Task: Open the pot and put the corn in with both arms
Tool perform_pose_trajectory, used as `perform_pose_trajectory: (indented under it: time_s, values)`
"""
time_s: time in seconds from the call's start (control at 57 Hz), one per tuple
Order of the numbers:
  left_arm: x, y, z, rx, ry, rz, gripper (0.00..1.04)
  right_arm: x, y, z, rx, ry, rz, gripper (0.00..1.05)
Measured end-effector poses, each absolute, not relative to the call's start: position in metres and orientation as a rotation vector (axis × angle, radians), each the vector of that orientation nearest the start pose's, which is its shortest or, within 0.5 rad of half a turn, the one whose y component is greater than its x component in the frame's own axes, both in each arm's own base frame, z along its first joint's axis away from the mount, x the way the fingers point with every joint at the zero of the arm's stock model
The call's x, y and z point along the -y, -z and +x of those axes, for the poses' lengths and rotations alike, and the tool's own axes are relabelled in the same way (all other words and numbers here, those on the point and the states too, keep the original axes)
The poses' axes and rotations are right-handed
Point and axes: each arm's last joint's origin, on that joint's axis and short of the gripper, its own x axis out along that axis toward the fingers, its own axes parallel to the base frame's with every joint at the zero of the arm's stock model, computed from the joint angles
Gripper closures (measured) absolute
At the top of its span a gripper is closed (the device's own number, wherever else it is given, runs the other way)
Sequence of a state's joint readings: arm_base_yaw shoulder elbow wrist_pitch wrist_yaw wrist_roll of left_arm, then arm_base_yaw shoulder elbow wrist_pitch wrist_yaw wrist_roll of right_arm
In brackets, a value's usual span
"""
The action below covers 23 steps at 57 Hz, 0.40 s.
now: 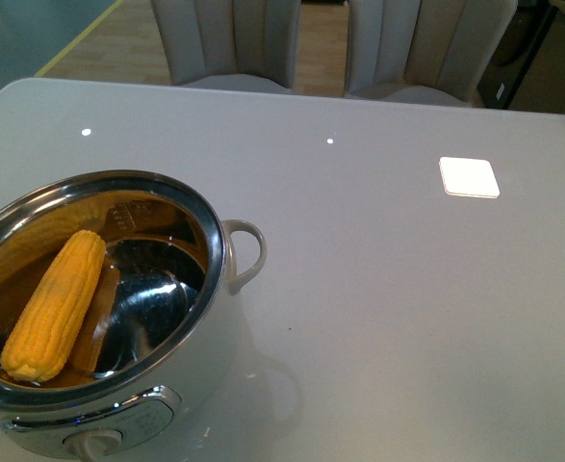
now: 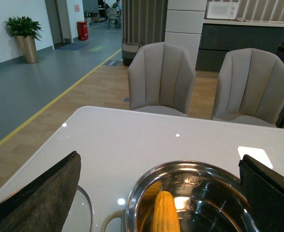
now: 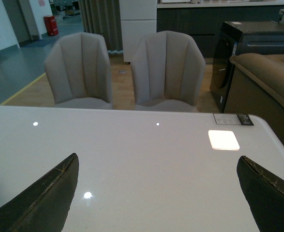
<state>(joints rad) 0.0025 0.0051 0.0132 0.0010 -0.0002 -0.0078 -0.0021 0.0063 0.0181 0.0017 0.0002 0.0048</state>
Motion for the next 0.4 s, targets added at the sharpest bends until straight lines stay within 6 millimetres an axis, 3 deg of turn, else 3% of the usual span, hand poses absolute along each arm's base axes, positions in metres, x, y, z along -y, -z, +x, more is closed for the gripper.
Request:
perform_pose_trajectory:
  time_s: [0.404]
  values:
    - [-0.0002,-0.1677,0.0972,0.009,-0.003,-0.008,0.07,0.0002,-0.1694,0.097,0.014,0.002,0.005,0.09]
